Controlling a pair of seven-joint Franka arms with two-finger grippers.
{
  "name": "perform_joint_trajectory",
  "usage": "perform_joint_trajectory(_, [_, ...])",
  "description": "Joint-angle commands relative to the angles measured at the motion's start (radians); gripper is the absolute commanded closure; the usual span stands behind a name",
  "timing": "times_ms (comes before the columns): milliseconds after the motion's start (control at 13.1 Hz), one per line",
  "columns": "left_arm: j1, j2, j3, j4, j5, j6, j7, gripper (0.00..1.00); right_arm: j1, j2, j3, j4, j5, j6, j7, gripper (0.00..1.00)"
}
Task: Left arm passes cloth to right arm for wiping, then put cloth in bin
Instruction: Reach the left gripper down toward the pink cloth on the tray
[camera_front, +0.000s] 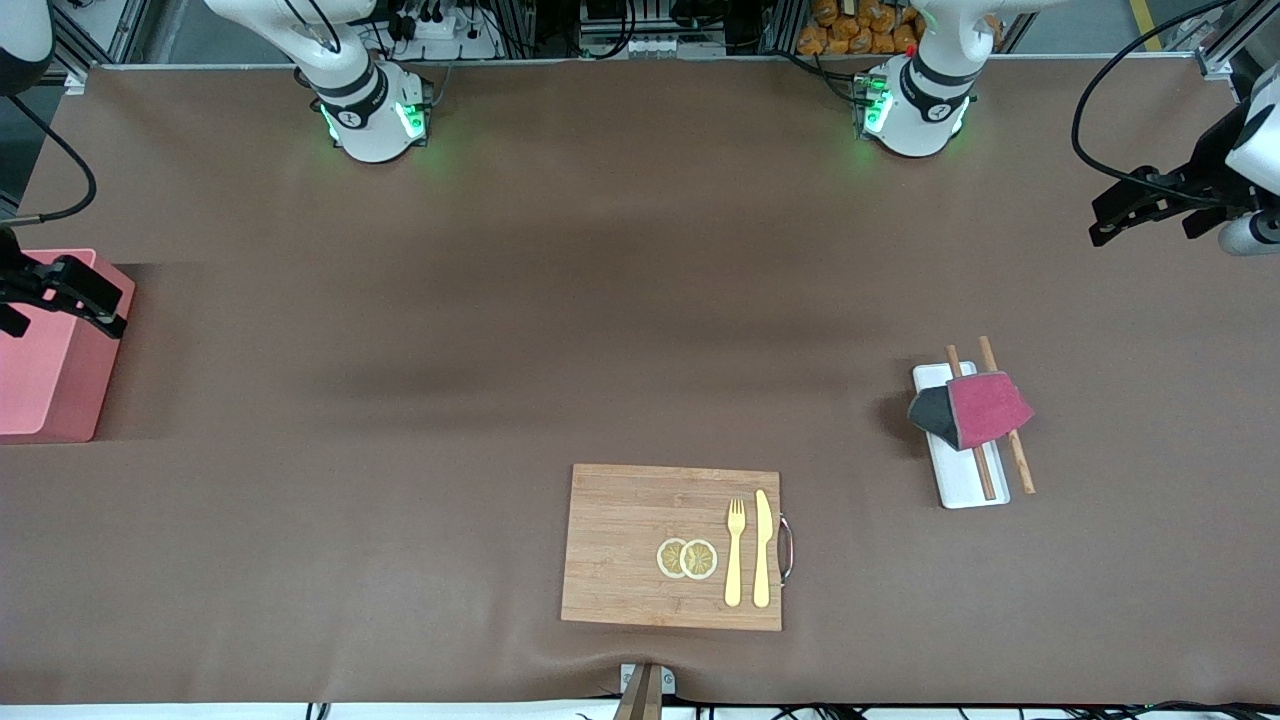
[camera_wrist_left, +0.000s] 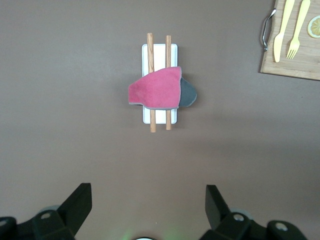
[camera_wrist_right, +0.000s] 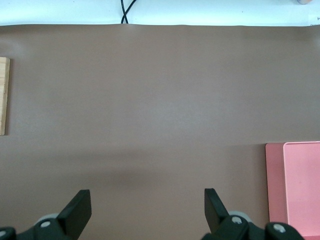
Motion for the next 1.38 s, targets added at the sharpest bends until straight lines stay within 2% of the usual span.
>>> perform_joint_trajectory(0, [0.004, 0.013, -0.005, 0.03, 0.005, -0.026, 0.008, 0.0, -0.004, 0.009, 0.004, 0.029, -0.004, -0.017, 0.008, 0.0])
perform_joint_trajectory(230, [-0.001, 0.042, -0.004, 0.052, 0.005, -0.034, 0.005, 0.0, -0.004, 0.011, 0.004, 0.029, -0.004, -0.034, 0.006, 0.0])
perform_joint_trajectory(459, [0.005, 0.093, -0.001, 0.035, 0.005, 0.001, -0.009, 0.0, -0.004, 0.009, 0.004, 0.037, -0.004, -0.034, 0.006, 0.0])
perform_joint_trajectory(689, [0.034, 0.182, -0.004, -0.005, 0.018, 0.142, -0.008, 0.0, -0.004, 0.011, 0.004, 0.037, -0.004, -0.033, 0.008, 0.0])
perform_joint_trajectory(995, [0.076, 0.266, -0.004, -0.166, 0.015, 0.427, -0.006, 0.0, -0.005, 0.009, 0.004, 0.037, -0.006, -0.033, 0.008, 0.0])
perform_joint_trajectory(1301, [0.076, 0.331, -0.004, -0.247, 0.018, 0.536, 0.008, 0.0, -0.006, 0.011, 0.002, 0.047, -0.006, -0.034, 0.008, 0.0])
